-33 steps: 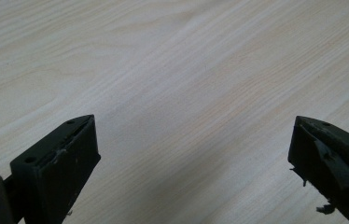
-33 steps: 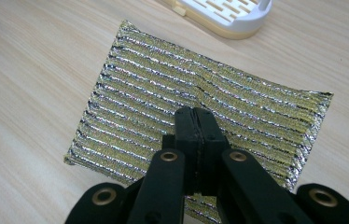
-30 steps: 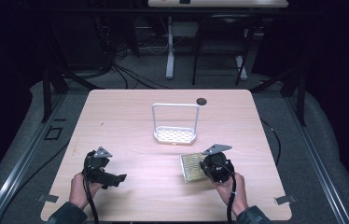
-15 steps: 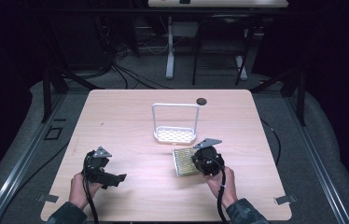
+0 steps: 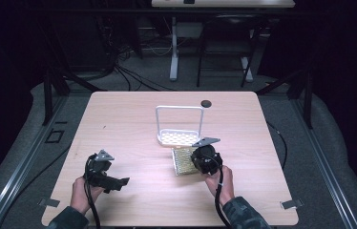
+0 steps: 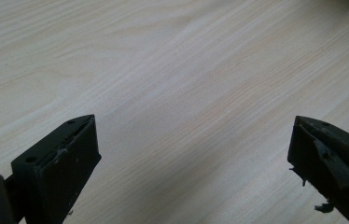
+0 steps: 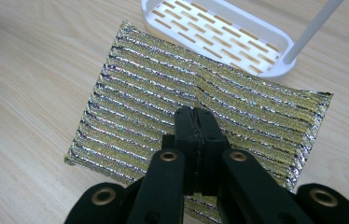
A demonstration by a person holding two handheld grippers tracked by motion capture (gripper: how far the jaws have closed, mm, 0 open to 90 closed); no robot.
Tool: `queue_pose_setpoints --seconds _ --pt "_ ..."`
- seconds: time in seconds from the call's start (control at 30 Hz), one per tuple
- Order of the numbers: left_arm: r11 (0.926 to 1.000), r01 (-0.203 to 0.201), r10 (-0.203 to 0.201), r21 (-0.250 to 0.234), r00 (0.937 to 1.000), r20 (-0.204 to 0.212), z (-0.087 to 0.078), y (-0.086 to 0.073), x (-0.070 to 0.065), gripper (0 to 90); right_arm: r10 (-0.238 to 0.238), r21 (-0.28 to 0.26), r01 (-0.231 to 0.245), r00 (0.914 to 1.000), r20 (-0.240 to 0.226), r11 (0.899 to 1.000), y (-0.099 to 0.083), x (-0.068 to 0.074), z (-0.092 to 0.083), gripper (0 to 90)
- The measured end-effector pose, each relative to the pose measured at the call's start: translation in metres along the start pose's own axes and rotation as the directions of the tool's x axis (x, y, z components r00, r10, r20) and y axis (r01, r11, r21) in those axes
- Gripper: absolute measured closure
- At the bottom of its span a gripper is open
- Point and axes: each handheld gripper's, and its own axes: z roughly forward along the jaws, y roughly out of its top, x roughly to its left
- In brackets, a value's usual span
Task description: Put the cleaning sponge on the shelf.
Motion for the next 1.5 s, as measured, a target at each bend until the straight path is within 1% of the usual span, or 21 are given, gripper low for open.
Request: queue_pose_setpoints --seconds 0.13,0.3,0.47,0.6,0.73,0.77,0.83,1.0,1.03,1.17,1.2,1.23,1.33,1.43,1.5 --pt "1.0000 0.000 0.000 -0.006 1.0000 0.001 0.000 0.000 -0.001 1.8 0.000 -0.006 0.000 1.0000 -0.001 1.000 0.002 0.003 0.004 89.9" --pt "1.0000 -0.005 0.005 -0.002 1.0000 0.004 0.000 0.000 -0.001 1.8 0.006 -0.009 -0.006 1.0000 -0.003 1.000 0.006 0.005 0.010 90.0" --pt "1.0000 0.000 0.000 -0.004 1.0000 0.001 0.001 0.000 -0.001 1.8 0.016 -0.021 -0.016 0.9999 -0.007 1.000 0.012 0.005 0.015 90.0" --pt "1.0000 -0.004 0.004 -0.006 1.0000 -0.004 0.000 0.000 -0.001 1.9 0.025 -0.022 -0.025 0.9997 -0.006 0.999 0.015 0.006 0.021 89.9" --pt "1.0000 -0.005 0.005 -0.007 1.0000 0.001 0.000 0.000 0.000 2.0 0.040 -0.026 -0.040 0.9992 -0.007 0.999 0.019 0.006 0.026 89.9" --pt "0.9999 -0.004 0.004 -0.009 1.0000 -0.002 0.000 0.000 0.000 2.0 0.031 -0.025 -0.031 0.9995 -0.003 0.999 0.020 0.006 0.028 89.9" --pt "0.9999 -0.006 0.006 -0.009 1.0000 -0.002 0.000 0.000 0.000 2.0 0.028 -0.029 -0.028 0.9996 0.002 0.999 0.022 0.008 0.031 89.9" --pt "0.9999 -0.007 0.007 -0.007 1.0000 -0.001 0.000 0.000 0.000 2.0 0.044 -0.043 -0.044 0.9990 0.004 0.998 0.029 0.009 0.038 89.9" --pt "1.0000 -0.006 0.006 -0.008 1.0000 -0.001 0.000 0.000 0.000 2.0 0.040 -0.043 -0.039 0.9992 0.004 0.998 0.031 0.009 0.039 89.9" --pt "1.0000 -0.006 0.006 -0.004 1.0000 0.002 0.000 0.000 0.000 2.0 0.054 -0.052 -0.053 0.9985 0.008 0.997 0.034 0.012 0.044 89.9" --pt "1.0000 -0.002 0.002 -0.002 1.0000 0.005 0.000 0.000 0.000 2.0 0.051 -0.058 -0.050 0.9986 0.012 0.997 0.035 0.012 0.045 89.9" --pt "1.0000 -0.002 0.002 -0.002 1.0000 0.005 0.000 0.000 0.000 1.9 0.058 -0.059 -0.057 0.9982 0.014 0.997 0.036 0.012 0.046 89.9" --pt "1.0000 -0.004 0.004 -0.006 1.0000 0.001 0.000 0.000 0.000 2.0 0.066 -0.067 -0.065 0.9976 0.019 0.996 0.038 0.011 0.048 89.9" --pt "1.0000 -0.002 0.002 -0.006 1.0000 0.003 0.000 0.000 0.000 2.0 0.058 -0.072 -0.055 0.9977 0.036 0.996 0.040 0.011 0.050 89.9" --pt "1.0000 -0.003 0.003 -0.004 1.0000 0.005 0.000 0.000 0.000 2.0 0.065 -0.073 -0.062 0.9972 0.036 0.995 0.041 0.010 0.051 89.9"
